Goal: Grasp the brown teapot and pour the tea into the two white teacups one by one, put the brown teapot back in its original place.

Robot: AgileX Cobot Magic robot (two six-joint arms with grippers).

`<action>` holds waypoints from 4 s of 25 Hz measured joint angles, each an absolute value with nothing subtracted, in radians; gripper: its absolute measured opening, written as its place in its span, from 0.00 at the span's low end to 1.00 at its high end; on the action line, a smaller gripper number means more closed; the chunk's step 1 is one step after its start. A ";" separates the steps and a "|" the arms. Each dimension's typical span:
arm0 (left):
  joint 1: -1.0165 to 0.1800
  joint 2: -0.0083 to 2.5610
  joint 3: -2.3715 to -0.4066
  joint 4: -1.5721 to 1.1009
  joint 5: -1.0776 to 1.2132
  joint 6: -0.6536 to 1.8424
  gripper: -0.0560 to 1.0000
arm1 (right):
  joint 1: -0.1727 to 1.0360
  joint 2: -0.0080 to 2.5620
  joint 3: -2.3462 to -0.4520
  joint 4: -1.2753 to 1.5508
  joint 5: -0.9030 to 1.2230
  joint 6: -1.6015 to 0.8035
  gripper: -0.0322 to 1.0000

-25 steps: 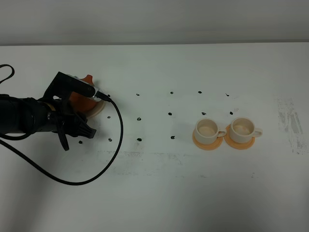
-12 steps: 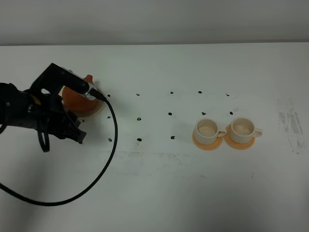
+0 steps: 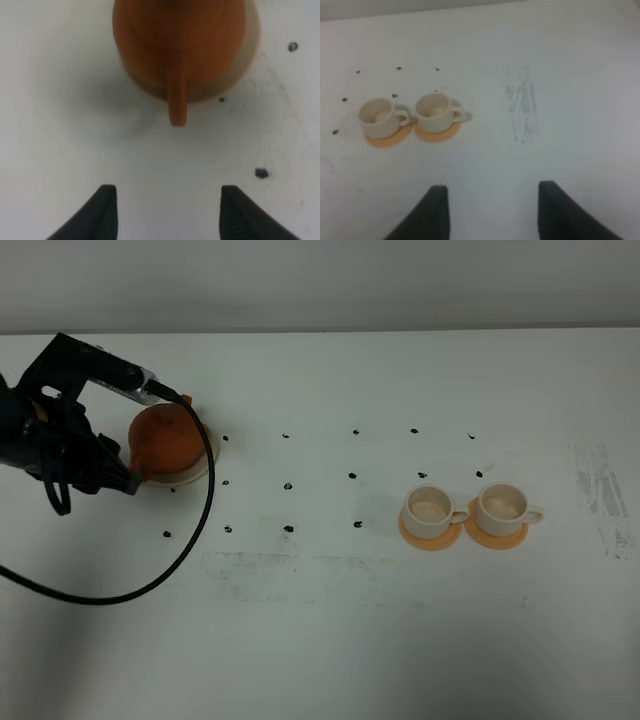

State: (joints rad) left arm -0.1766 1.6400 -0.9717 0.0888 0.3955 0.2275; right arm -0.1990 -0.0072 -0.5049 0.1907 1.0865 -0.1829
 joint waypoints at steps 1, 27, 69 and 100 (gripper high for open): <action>-0.177 1.666 -0.988 0.081 0.393 0.228 0.51 | -0.199 -0.007 -0.505 0.191 1.087 -0.183 0.44; -0.177 1.923 -1.134 -0.061 0.313 0.225 0.47 | -0.199 -0.007 -0.505 0.191 1.087 -0.183 0.44; -0.148 1.847 -1.135 -0.060 0.333 0.305 0.17 | -0.199 -0.007 -0.505 0.191 1.087 -0.183 0.44; -0.499 2.101 -1.698 -0.057 0.604 0.566 0.17 | -0.199 -0.007 -0.505 0.191 1.087 -0.183 0.44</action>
